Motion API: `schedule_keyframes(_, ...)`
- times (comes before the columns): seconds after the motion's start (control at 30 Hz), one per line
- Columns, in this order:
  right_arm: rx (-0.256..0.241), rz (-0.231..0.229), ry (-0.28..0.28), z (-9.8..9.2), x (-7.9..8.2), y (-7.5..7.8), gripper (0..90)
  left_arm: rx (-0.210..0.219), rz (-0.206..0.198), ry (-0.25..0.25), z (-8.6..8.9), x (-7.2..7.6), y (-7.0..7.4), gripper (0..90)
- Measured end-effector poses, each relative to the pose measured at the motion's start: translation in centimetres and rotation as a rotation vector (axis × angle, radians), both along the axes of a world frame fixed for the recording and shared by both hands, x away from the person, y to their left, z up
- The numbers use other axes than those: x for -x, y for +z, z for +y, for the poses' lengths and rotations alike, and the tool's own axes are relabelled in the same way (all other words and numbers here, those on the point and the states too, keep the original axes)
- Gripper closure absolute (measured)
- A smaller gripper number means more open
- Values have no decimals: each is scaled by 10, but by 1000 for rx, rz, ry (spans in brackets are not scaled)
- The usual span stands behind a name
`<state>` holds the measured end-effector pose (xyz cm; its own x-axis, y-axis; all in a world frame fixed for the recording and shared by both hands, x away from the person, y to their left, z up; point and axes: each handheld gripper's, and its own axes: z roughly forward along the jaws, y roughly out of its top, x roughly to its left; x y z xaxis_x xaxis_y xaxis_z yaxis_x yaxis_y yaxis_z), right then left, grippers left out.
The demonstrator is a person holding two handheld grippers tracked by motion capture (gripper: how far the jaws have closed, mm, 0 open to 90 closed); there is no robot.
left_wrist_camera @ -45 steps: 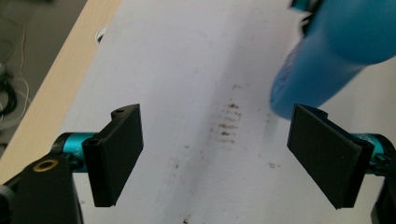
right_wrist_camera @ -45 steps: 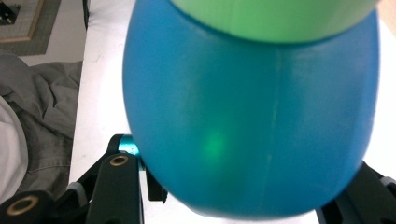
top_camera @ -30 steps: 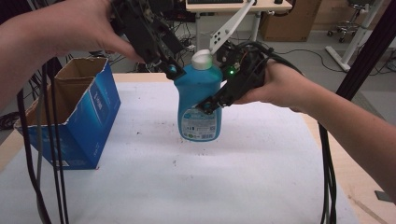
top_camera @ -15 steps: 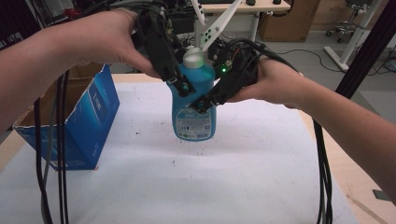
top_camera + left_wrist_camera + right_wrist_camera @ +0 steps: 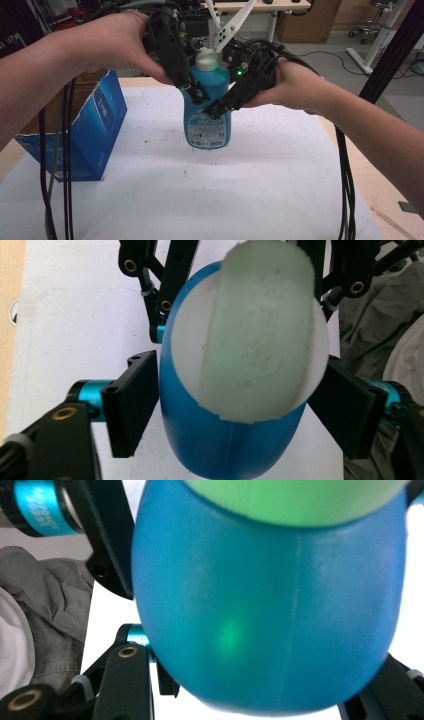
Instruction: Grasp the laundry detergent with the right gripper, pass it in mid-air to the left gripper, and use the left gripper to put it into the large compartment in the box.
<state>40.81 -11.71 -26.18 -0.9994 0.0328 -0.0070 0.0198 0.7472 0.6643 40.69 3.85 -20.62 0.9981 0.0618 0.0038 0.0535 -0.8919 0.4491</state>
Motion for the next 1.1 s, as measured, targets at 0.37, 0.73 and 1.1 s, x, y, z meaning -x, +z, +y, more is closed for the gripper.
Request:
schedule_keyframes(0.37,1,6,-7,0,0,0,466,-1,6,-1,0,0,0,269)
schedule_keyframes(0.73,-7,-3,3,1,-1,-1,466,-2,18,1,0,0,0,281)
schedule_keyframes(1.1,-1,4,0,2,0,0,466,-2,26,8,-2,0,-2,314)
